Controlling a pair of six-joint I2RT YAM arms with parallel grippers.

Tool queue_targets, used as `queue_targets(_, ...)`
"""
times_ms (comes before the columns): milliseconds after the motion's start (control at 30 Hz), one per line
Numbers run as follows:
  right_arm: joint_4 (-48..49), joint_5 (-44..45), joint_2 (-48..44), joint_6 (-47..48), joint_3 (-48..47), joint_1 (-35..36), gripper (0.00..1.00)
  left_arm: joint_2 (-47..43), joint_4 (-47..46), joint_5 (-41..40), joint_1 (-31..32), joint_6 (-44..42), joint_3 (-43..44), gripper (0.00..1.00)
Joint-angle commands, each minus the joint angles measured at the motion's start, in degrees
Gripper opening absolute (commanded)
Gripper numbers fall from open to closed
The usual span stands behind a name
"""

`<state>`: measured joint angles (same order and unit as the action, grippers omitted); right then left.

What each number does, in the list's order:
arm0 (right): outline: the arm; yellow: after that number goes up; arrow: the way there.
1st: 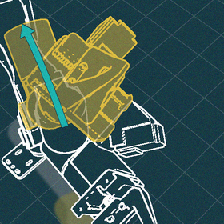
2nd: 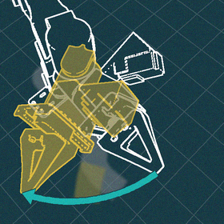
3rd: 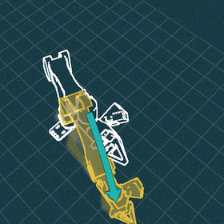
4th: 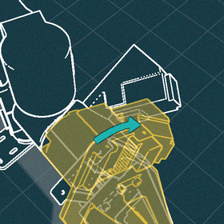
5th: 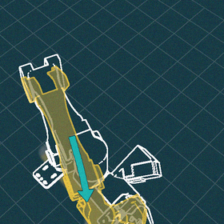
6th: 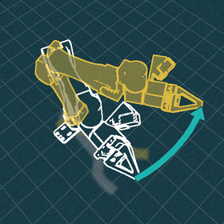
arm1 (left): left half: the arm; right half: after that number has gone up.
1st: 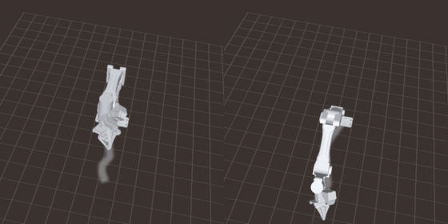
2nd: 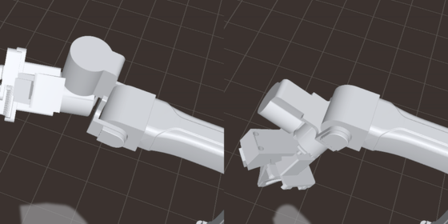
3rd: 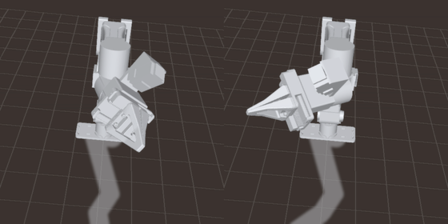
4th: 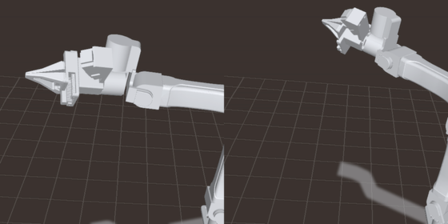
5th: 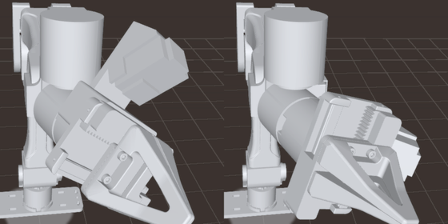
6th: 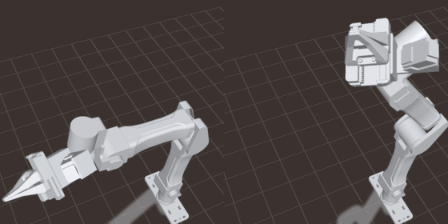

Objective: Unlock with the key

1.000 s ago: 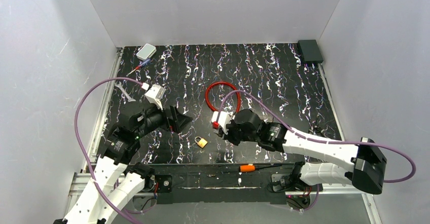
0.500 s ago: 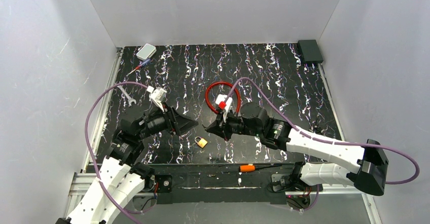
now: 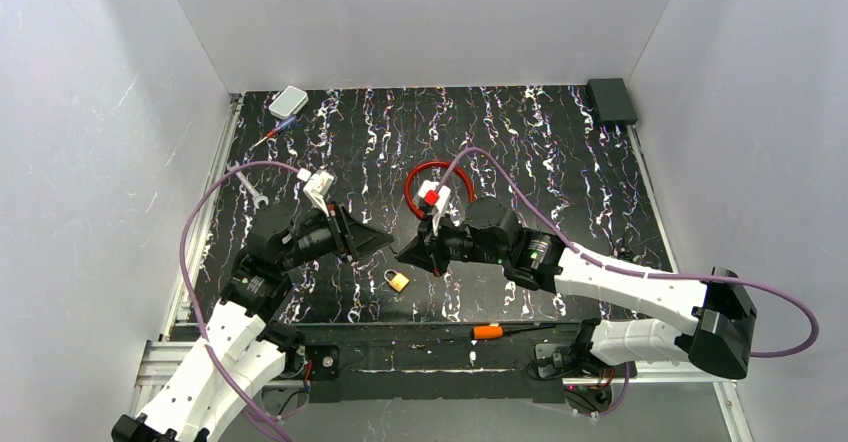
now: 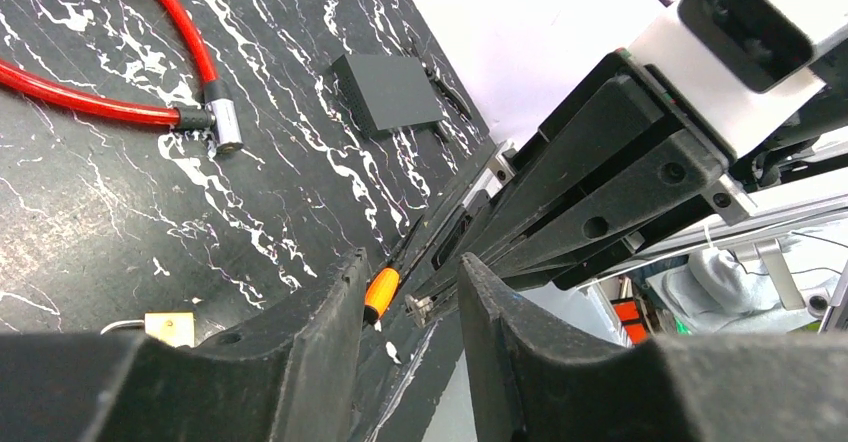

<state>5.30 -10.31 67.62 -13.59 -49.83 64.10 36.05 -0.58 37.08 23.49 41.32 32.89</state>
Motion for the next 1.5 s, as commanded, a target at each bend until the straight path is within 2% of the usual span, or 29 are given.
queue_targets(0,2.5,-0.3,0.8,-1.4,-3.7,0.0,0.01,0.3,-1.6,1.5,0.3,-0.2,-1.2,0.36)
queue_targets(233,2.6,0.2,2.0,-2.0,-4.5,0.0,0.01,0.1,-1.6,1.1,0.6,0.1,-1.8,0.34)
queue_targets(533,2.5,0.7,2.2,-2.2,-4.9,0.0,0.01,0.8,-1.6,0.9,0.8,0.1,-1.9,0.16)
queue_targets(700,3.0,1.1,2.2,-2.4,-4.8,0.0,0.01,0.8,-1.5,0.8,0.8,0.2,-1.9,0.15)
queue_targets(733,3.1,1.2,2.2,-2.4,-4.8,0.0,0.01,0.8,-1.5,0.8,0.8,0.1,-1.9,0.11)
queue_targets(767,3.3,1.2,2.2,-2.5,-4.8,0.0,0.01,0.8,-1.5,0.8,0.8,0.1,-1.9,0.02)
queue_targets(800,3.4,1.2,2.2,-2.5,-4.8,0.0,0.01,0.9,-1.4,0.8,0.8,0.3,-1.9,0.00)
queue_targets(933,5.3,1.1,1.4,-2.7,-3.4,0.0,0.02,0.5,-1.6,0.0,0.8,1.4,-1.9,0.00)
queue_targets(1000,5.7,2.0,0.7,-3.0,-2.5,0.0,0.24,0.0,-1.9,-0.6,0.8,2.1,-1.5,0.00)
queue_targets(1200,11.0,1.4,-3.3,-4.4,1.6,-0.2,0.66,-1.5,-2.1,-1.9,0.8,3.4,1.0,0.00)
queue_targets(1300,16.6,0.8,-5.7,-7.3,5.1,-1.2,0.72,-1.6,-2.3,-1.3,0.8,4.2,2.5,0.00)
queue_targets(1467,31.4,-3.4,-7.1,-16.3,11.0,-5.0,0.73,-2.0,-2.5,-0.8,0.8,4.8,4.9,0.00)
